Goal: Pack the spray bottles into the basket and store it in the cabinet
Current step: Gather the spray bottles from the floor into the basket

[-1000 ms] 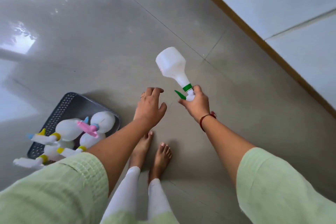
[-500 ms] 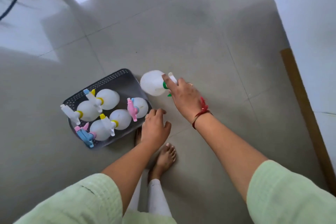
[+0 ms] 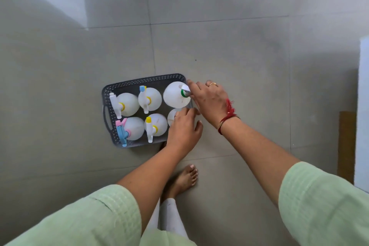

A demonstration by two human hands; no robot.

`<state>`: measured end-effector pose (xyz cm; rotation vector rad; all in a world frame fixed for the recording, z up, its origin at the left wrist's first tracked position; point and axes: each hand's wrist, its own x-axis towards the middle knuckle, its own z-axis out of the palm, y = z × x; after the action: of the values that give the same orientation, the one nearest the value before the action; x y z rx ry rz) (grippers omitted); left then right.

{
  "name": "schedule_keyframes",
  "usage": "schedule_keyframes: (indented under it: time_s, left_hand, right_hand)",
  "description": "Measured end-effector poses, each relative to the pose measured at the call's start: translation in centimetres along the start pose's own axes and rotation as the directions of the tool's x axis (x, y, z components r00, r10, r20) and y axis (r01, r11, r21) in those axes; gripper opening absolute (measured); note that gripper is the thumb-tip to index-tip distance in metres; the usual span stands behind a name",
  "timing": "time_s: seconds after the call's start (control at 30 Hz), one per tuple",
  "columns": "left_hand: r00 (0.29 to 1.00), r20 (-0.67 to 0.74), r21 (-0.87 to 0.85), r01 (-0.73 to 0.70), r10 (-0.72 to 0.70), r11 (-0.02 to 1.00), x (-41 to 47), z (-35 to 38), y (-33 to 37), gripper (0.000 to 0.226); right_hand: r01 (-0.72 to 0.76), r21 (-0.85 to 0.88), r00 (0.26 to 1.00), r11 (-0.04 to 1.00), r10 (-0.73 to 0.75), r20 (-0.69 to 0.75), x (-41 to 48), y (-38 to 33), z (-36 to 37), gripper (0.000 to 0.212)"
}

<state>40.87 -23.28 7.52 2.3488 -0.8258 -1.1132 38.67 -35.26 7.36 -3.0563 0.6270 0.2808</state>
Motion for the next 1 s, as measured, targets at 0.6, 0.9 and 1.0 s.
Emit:
schedule_keyframes:
  time_s: [0.6, 0.9, 1.0]
  left_hand:
    - [0.944, -0.309, 0.085, 0.146, -0.113, 0.986, 1.4, -9.5, -9.9, 0.041]
    - [0.943, -0.286, -0.035, 0.169, -0.172, 0.985, -1.9, -8.6, -12.4, 0.040]
    - [0.944, -0.170, -0.123, 0.264, -0.283, 0.957, -3.1, -7.2, -12.5, 0.028]
  right_hand:
    - [0.279, 0.139, 0.893, 0.950, -0.310, 0.327, 7.0, -3.9, 4.7, 0.022]
    - [-0.048, 0.404, 0.975, 0.913, -0.045, 0.218, 4.5, -4.8, 4.2, 0.065]
    - [-0.375, 0.644, 0.918, 0.666, 0.361, 0.161, 1.9, -4.3, 3.7, 0.056]
